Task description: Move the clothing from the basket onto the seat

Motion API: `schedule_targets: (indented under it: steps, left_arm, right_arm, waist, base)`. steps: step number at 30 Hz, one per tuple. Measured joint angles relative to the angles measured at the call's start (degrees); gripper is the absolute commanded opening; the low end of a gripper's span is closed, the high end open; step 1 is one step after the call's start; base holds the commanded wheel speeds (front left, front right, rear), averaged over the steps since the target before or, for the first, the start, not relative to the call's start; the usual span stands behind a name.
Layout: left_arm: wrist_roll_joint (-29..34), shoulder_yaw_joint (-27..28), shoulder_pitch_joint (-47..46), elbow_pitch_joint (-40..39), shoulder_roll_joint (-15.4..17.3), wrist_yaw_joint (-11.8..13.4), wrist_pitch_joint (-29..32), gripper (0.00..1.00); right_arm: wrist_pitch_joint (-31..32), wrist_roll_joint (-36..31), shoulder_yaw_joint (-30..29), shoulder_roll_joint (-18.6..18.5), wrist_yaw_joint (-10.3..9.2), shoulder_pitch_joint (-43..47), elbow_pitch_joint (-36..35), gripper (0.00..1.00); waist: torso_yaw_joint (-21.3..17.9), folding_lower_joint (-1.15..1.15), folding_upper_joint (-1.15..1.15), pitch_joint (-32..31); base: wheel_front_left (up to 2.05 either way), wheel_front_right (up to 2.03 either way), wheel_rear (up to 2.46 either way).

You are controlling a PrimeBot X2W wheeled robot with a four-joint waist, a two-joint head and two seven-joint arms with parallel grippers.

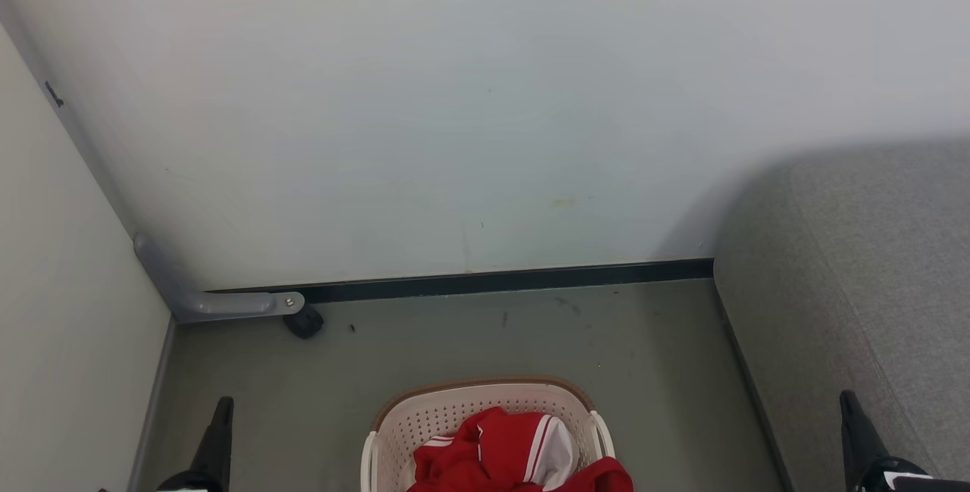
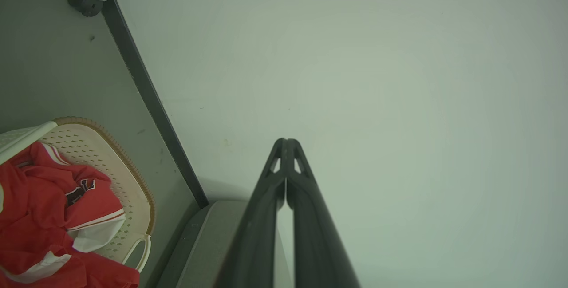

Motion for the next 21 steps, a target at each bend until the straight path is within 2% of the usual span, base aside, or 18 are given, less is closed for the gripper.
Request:
schedule_targets:
  steps: [21]
  left_arm:
    - [0.0,0.0,0.0,0.0,0.0,0.0,0.0,0.0]
  right_arm:
    - [0.0,0.0,0.0,0.0,0.0,0.0,0.0,0.0]
  waist:
    - [0.0,0.0,0.0,0.0]
  base:
    - [0.0,0.0,0.0]
